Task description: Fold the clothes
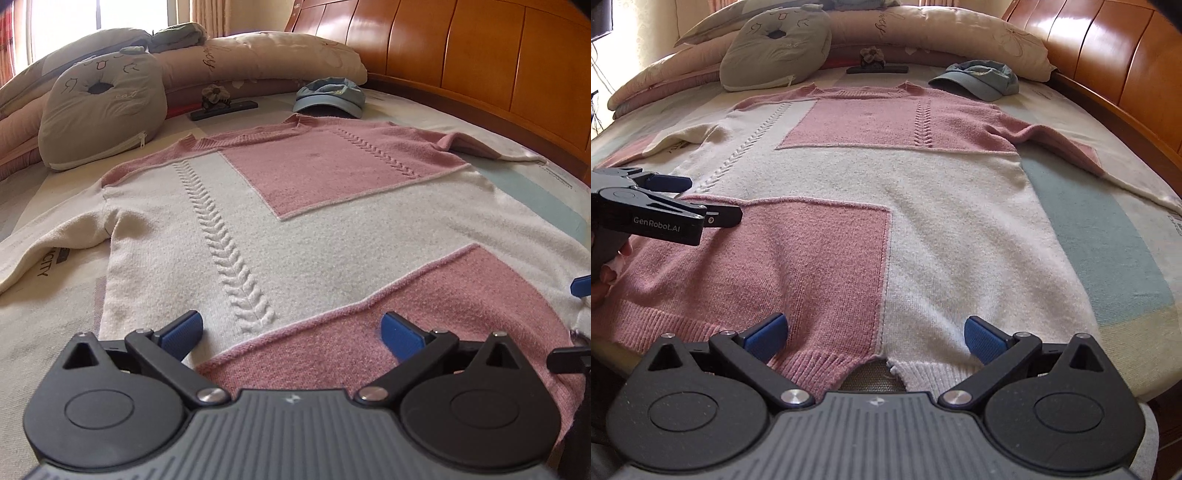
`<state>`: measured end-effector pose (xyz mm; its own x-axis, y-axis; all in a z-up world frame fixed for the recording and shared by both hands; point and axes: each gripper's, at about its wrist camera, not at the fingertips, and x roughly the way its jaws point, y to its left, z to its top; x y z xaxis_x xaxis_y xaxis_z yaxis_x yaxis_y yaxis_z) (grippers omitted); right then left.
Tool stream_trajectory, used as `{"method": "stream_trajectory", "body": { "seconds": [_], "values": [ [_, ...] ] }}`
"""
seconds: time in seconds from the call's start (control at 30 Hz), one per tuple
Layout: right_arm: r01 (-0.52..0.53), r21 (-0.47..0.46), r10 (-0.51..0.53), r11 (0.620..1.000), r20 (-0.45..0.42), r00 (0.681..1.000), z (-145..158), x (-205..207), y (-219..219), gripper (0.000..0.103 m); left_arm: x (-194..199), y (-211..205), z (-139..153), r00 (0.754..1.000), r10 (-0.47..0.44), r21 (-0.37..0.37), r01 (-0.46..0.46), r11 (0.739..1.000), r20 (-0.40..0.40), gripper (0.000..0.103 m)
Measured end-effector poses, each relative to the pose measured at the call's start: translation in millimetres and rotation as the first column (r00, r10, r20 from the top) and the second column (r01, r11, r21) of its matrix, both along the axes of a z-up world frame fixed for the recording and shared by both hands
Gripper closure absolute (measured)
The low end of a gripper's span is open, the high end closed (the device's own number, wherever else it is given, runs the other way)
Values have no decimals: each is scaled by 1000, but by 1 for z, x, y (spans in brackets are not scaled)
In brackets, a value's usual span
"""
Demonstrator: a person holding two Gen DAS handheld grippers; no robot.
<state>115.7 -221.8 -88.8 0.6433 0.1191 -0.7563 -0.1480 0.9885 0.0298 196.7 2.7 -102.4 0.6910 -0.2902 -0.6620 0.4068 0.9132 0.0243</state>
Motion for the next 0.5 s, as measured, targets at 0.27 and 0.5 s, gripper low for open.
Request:
{"method": "stream_trajectory", "body": {
  "seconds": [0.27,0.5],
  "values": [
    [72,196,-91,978,88,992,21,40,-36,0,1,1,-1,1000,-4,-8,4,1000,1,1],
    [188,264,-213,946,69,975,-11,72,-82,0,1,3,-1,1000,-8,-20,8,1000,1,1]
  ]
}}
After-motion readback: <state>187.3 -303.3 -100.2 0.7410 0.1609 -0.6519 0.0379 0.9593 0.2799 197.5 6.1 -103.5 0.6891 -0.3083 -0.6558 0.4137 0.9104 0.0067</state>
